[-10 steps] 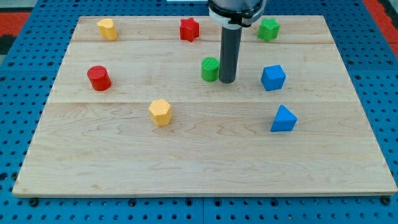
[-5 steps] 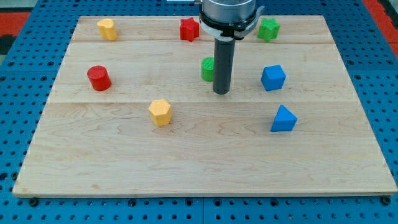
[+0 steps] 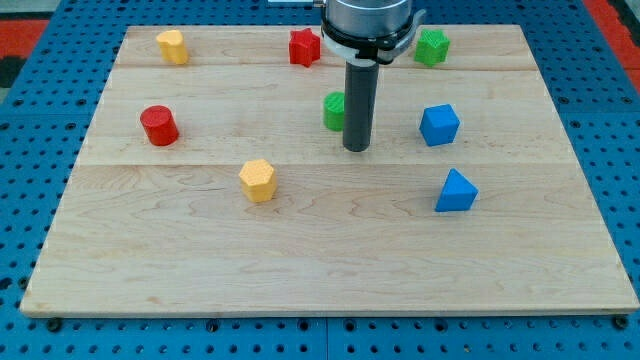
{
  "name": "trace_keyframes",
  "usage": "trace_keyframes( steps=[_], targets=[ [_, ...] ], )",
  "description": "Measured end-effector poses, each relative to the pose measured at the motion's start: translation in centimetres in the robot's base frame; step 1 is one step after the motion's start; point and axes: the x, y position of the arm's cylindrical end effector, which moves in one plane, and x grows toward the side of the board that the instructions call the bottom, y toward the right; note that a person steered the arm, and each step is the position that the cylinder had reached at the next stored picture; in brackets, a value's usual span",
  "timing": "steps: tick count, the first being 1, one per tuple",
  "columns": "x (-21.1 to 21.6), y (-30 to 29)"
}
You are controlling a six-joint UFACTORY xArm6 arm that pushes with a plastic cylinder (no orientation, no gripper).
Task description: Move the green circle towards left
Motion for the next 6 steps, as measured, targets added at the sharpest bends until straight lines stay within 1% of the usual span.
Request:
trace_keyframes(
  steps=[6],
  targets=[
    [0.00,-0.48]
  ],
)
